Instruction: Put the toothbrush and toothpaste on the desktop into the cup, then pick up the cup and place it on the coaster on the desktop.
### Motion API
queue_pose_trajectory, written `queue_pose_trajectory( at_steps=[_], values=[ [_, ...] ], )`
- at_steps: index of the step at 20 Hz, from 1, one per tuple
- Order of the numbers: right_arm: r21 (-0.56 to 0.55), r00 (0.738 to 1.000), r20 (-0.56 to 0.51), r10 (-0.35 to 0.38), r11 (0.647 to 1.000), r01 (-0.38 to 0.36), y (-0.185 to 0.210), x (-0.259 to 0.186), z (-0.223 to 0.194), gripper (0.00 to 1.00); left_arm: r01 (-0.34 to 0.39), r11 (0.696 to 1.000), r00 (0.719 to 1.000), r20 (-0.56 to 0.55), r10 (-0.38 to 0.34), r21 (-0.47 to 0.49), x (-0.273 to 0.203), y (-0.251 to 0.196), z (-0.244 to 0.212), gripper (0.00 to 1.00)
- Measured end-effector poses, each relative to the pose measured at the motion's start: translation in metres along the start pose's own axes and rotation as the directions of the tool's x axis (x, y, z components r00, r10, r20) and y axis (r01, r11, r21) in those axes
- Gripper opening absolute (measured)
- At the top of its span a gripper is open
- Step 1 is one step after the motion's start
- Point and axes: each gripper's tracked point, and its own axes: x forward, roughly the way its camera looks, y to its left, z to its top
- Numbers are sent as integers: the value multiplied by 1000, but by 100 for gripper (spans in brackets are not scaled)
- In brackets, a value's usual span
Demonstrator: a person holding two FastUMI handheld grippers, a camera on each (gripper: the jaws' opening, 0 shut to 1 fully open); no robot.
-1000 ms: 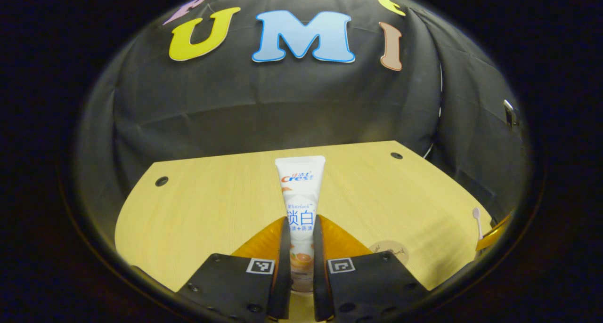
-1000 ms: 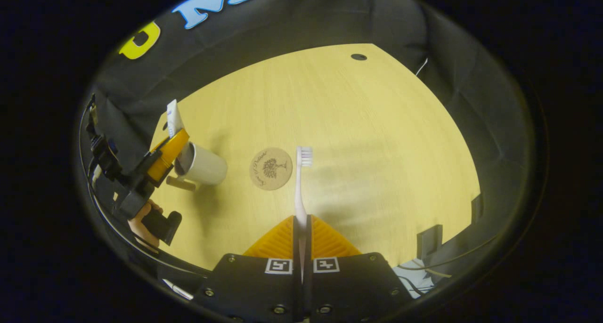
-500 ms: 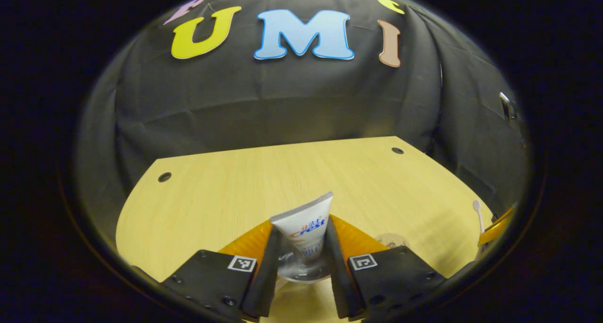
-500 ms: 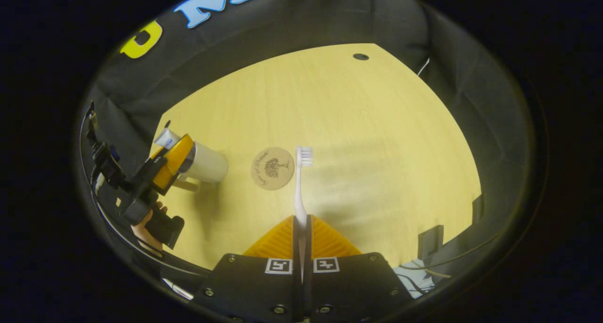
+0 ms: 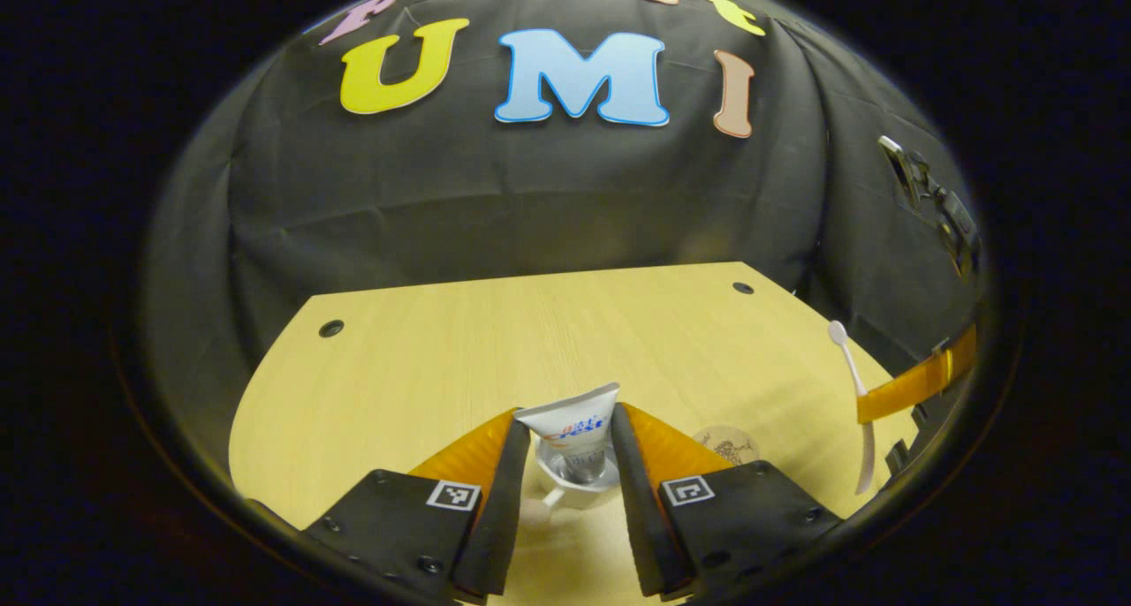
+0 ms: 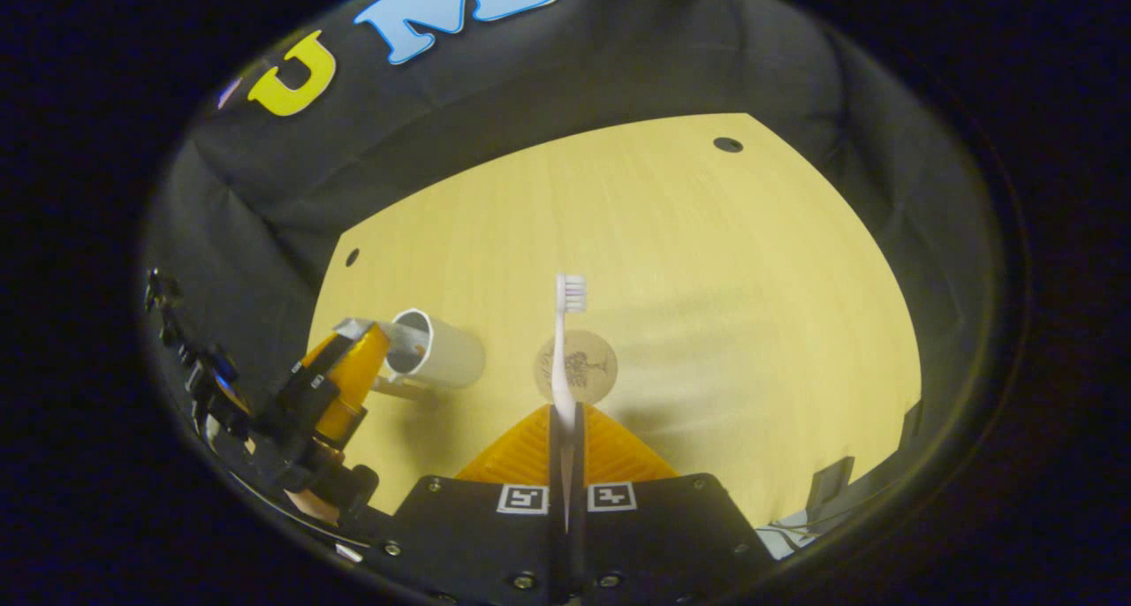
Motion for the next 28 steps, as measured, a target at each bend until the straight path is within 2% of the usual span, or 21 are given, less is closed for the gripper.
queue_pose_trajectory(
  at_steps=[3,4,5,6,8,11,13,17,18,20,21,22,24,26,27,28],
  values=[
    [-1,998,49,45,999,-45,31,3,25,2,2,1000,1000,11,-1,-18,-19,7,4,62],
    [-2,996,65,60,998,-60,40,5,33,2,5,1000,1000,20,-5,-23,-24,9,7,58],
    [-5,994,82,72,997,-71,51,7,41,2,7,1000,1000,25,-7,-23,-31,12,11,65],
    [-10,992,97,82,997,-81,62,10,49,2,3,1000,1000,31,-2,-19,-35,15,13,58],
    [-24,988,122,100,995,-98,82,15,60,2,-4,1000,999,40,5,-8,-43,24,16,58],
    [-35,981,153,122,992,-118,106,27,77,2,-17,1000,999,44,17,-1,-57,40,17,65],
    [-26,975,181,128,992,-125,118,35,86,2,-29,1000,998,47,29,-1,-65,51,17,64],
    [0,967,232,105,994,-108,125,53,93,2,-56,998,998,43,56,3,-74,72,15,62],
    [4,965,244,98,995,-102,124,55,92,2,-60,998,997,40,60,2,-75,78,14,65],
    [9,960,268,83,996,-88,125,60,89,2,-64,998,997,33,64,0,-78,86,12,65],
    [13,958,278,76,996,-83,125,66,86,2,-66,998,997,30,66,0,-78,89,11,61],
    [18,956,285,69,997,-77,125,71,83,2,-68,998,997,27,68,2,-78,92,10,65],
    [26,951,303,59,997,-70,127,82,84,2,-68,998,997,22,68,8,-79,96,9,65],
    [30,942,331,51,997,-64,127,87,80,2,-66,998,998,16,66,17,-78,97,9,65],
    [29,937,345,47,998,-61,125,90,77,2,-64,998,998,13,63,22,-79,98,9,62],
    [23,931,363,48,998,-61,125,91,74,2,-61,998,998,9,60,28,-77,98,9,65]
  ],
)
